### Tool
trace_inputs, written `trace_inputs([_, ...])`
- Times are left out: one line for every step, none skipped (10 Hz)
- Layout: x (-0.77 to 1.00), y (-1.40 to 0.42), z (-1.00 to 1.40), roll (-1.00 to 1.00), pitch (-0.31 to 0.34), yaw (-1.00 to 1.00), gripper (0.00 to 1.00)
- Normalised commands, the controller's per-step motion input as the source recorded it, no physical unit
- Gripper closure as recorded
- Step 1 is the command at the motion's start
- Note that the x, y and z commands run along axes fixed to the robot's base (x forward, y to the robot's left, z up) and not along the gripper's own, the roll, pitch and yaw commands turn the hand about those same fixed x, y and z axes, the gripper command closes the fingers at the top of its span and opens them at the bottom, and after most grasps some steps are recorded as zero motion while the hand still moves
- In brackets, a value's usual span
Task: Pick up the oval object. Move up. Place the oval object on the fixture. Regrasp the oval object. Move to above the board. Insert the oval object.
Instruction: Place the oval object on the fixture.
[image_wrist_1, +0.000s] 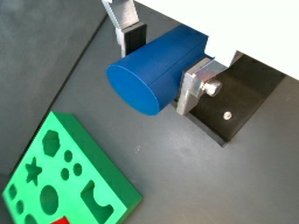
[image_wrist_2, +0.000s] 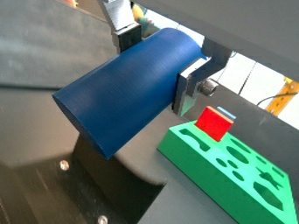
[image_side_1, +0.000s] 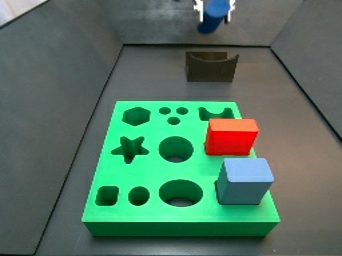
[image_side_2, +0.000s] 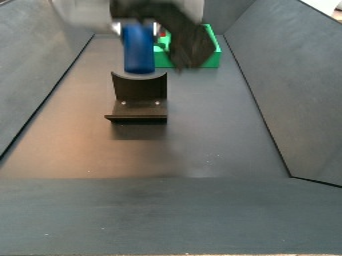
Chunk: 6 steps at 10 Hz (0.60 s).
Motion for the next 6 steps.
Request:
trace_inputs([0.15,0.14,-1.00,-0.62,0.211,-0.13,1.00])
trace_inputs([0.16,0.14,-1.00,-0.44,0.171,-0.17,1.00])
trace_inputs([0.17,0.14,-1.00,-0.28,0.132,-0.19,1.00])
trace_inputs([0.17,0.13,-0.95,-0.17,0.075,-0.20,1.00])
trace_inputs([0.15,0.11,-0.80,-0.15,0.054,-0.20,1.00])
trace_inputs([0.11,0.08,-0.52,-0.12,0.023,-0.19,1.00])
